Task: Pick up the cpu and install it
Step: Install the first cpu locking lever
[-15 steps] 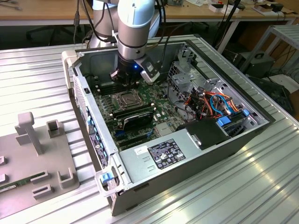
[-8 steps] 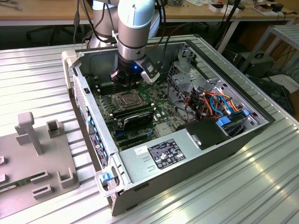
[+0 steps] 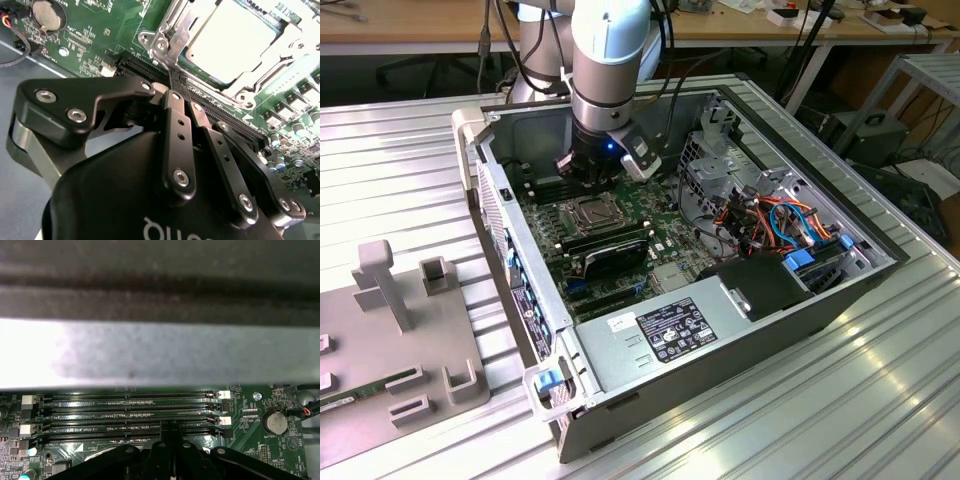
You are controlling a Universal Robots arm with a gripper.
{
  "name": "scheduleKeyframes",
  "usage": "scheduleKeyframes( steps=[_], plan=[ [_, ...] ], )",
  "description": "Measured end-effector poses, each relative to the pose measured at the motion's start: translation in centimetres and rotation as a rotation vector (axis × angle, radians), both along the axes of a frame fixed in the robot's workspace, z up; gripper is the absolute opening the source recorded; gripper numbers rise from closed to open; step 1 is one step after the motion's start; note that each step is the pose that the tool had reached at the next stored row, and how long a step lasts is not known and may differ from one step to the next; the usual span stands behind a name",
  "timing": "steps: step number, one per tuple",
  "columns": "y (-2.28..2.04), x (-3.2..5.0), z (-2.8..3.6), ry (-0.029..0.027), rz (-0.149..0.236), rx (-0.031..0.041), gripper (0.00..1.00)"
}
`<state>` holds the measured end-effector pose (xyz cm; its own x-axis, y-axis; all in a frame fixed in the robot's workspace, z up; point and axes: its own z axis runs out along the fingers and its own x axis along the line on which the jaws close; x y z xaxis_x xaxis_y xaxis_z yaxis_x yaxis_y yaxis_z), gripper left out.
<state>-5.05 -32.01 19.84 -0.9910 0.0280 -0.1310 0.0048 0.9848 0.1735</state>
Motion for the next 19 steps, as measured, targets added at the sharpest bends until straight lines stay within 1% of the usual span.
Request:
scheduleKeyframes(
  steps=[6,9,13,17,19],
  plan=[
    [0.12,0.01,0.01,-0.0001,0.000,0.0000,0.11],
    [0.15,0.02,0.26,-0.0008,0.000,0.0006,0.11],
    [0.14,0.00,0.97,-0.0002,0.000,0.0002,0.11],
    [0.14,0.00,2.17,-0.0001,0.000,0.0001,0.11],
    [0.14,0.01,2.34,-0.0002,0.000,-0.0001,0.11]
  ],
)
